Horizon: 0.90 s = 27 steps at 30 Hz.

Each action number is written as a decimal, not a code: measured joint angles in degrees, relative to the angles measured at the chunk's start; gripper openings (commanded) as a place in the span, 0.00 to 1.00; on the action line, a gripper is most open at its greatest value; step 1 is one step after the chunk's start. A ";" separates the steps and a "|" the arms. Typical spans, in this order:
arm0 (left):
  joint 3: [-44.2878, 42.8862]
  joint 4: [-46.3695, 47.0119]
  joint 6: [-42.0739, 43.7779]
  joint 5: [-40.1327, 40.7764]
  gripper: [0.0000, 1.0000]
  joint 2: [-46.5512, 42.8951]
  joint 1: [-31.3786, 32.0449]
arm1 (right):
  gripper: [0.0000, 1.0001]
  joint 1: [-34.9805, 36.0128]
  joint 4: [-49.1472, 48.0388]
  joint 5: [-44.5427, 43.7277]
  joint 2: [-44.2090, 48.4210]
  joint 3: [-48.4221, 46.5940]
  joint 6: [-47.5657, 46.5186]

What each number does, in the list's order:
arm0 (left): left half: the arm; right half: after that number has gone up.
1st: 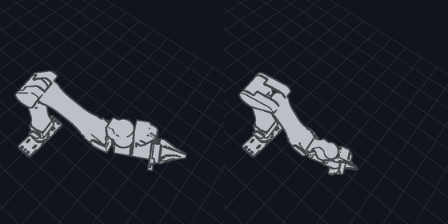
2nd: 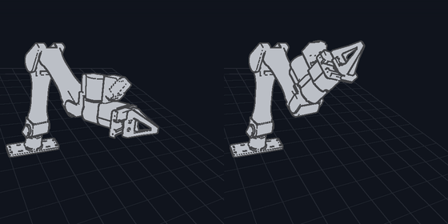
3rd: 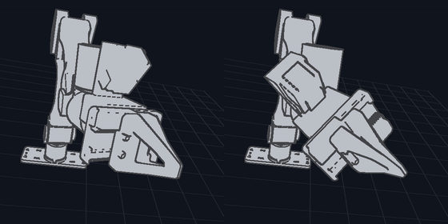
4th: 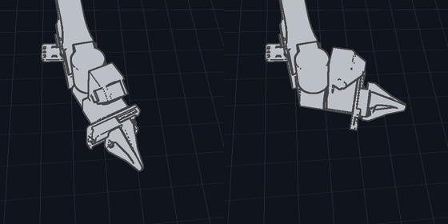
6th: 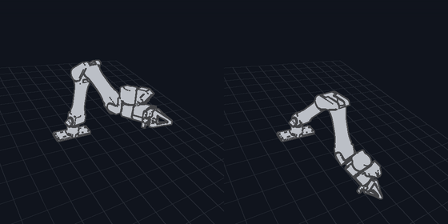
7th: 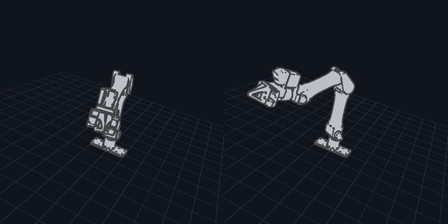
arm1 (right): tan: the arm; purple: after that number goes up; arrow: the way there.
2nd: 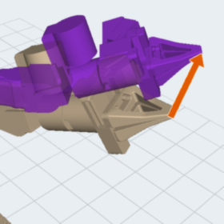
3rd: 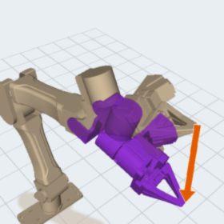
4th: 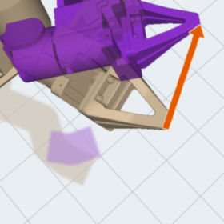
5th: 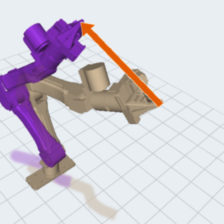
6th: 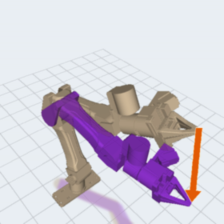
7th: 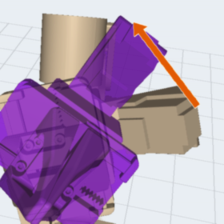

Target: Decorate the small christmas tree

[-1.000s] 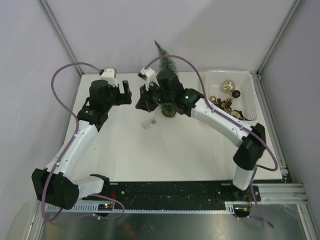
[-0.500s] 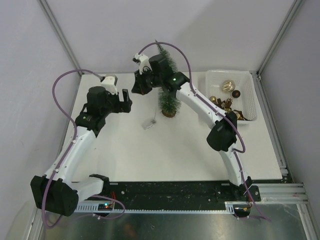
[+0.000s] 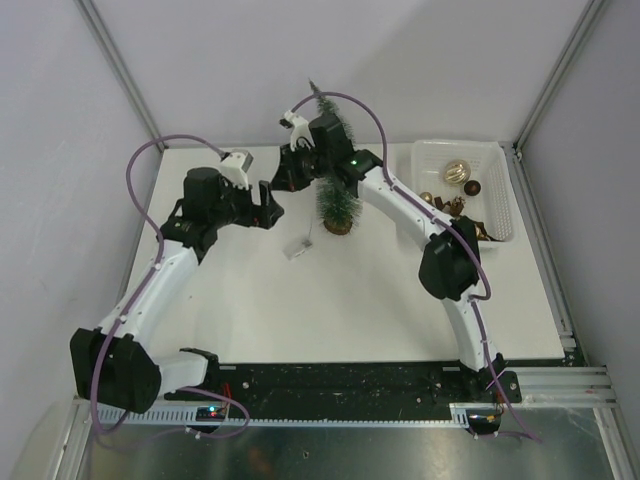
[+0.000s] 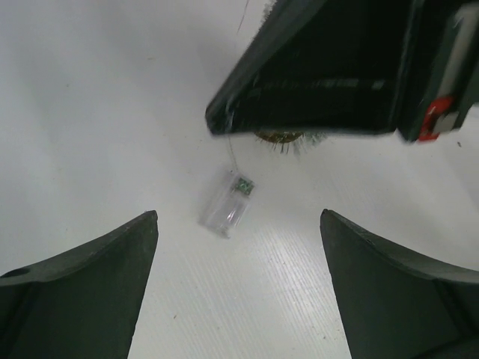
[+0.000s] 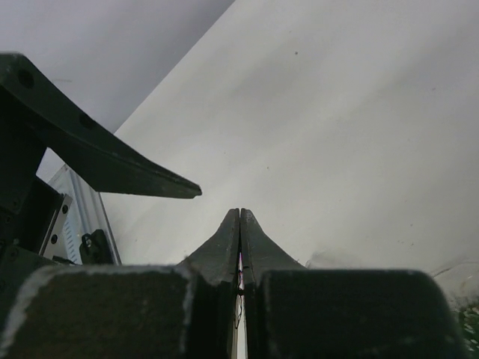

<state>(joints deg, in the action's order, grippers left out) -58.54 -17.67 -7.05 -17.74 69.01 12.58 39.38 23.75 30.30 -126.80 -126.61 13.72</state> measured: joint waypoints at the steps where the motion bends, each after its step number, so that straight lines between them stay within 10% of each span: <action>1: -0.48 0.37 -0.02 -0.90 0.92 0.59 0.00 | 0.00 0.02 -0.61 0.44 0.42 1.49 0.87; 11: -6.64 6.34 -1.99 -8.66 0.69 6.95 -0.13 | 0.00 -1.25 -13.31 3.26 7.80 15.02 11.21; 27: -7.37 10.10 -2.80 -13.14 0.58 9.38 -0.24 | 0.00 -2.25 -25.97 8.20 11.08 18.97 21.38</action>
<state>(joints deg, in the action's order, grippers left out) -65.91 -7.57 -9.85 -30.87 78.39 12.34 37.12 -2.22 38.50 -115.72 -107.63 35.09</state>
